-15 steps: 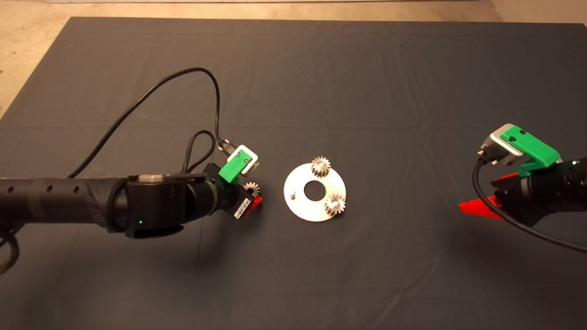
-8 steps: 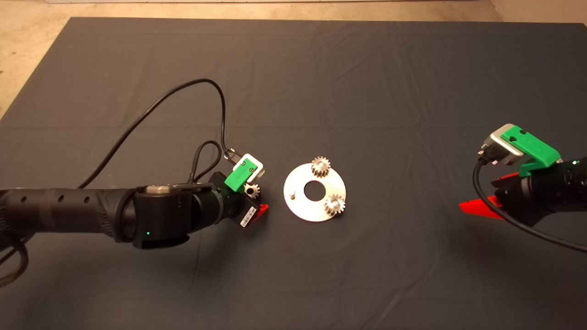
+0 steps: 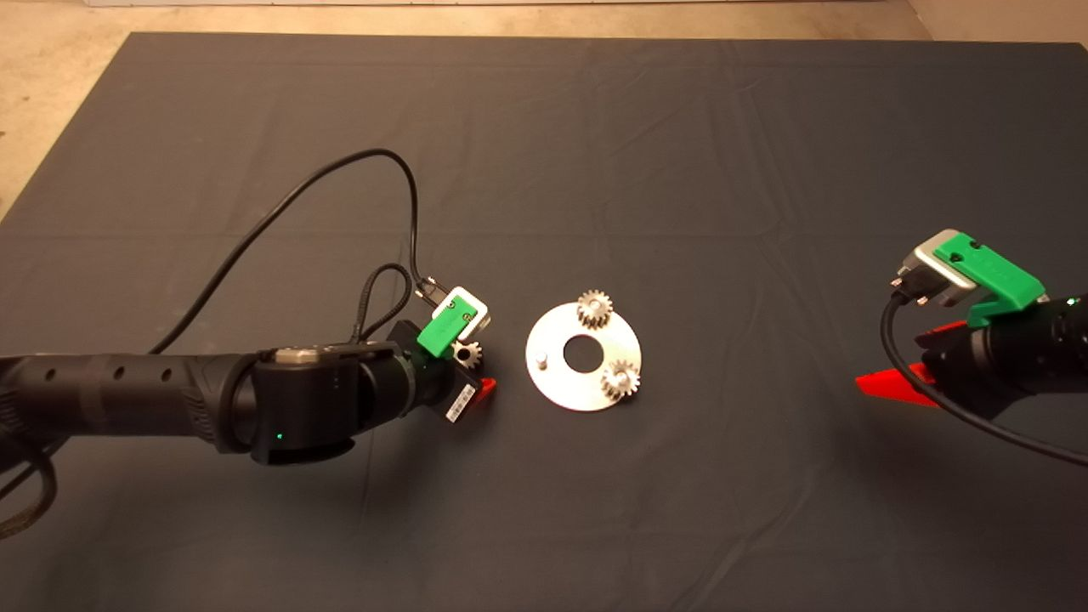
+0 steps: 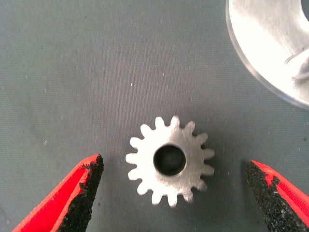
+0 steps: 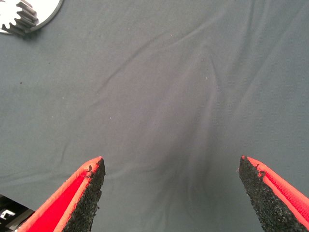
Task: Install three planetary gears onto the carrier pins
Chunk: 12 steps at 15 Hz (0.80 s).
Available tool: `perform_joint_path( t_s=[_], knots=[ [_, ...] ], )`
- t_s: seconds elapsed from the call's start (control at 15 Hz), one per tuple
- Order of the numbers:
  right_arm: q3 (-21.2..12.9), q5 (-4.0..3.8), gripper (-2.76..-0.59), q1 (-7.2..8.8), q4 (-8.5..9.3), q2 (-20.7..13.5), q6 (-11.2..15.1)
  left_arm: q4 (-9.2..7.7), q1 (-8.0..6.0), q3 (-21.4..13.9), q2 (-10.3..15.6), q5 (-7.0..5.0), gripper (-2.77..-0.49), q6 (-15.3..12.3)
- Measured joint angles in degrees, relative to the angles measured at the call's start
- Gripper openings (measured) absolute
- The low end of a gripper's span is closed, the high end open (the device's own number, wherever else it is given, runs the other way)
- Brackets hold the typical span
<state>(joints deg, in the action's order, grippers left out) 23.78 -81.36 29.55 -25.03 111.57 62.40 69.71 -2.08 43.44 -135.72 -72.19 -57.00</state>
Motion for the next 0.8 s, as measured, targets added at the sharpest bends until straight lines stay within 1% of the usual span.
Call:
perform_joint_path(
  t_s=[0.13,0.27,0.33,0.4,0.53,0.67,0.73,0.8],
  knots=[
    [0.0,0.08,-1.31,0.01,0.00,0.0,0.0,0.20,0.00,0.1,0.0,0.01,-1.28,0.0],
    [0.0,0.05,-1.31,0.00,0.01,0.0,0.0,0.24,0.00,0.1,0.0,0.71,-1.31,0.0],
    [0.0,0.05,-1.31,0.00,0.01,0.0,0.0,0.24,0.00,0.1,0.0,1.31,-1.41,0.0],
    [0.0,0.06,-1.31,0.00,0.01,0.0,0.0,0.25,0.01,0.4,0.0,1.63,-1.43,0.0],
    [0.0,0.09,-1.31,0.00,0.01,-0.5,0.0,0.30,0.02,0.7,0.0,1.68,-1.57,0.0],
    [0.0,-0.06,-1.31,0.00,0.00,-1.1,0.0,0.38,0.02,0.7,0.0,2.21,-1.62,0.0],
    [0.0,-0.03,-1.31,0.00,0.01,-1.1,0.0,0.38,0.00,0.8,0.0,2.27,-1.69,0.0],
    [0.0,-0.03,-1.31,0.00,0.00,-1.1,0.0,0.39,0.00,0.9,0.0,2.29,-1.72,0.0]
  ],
)
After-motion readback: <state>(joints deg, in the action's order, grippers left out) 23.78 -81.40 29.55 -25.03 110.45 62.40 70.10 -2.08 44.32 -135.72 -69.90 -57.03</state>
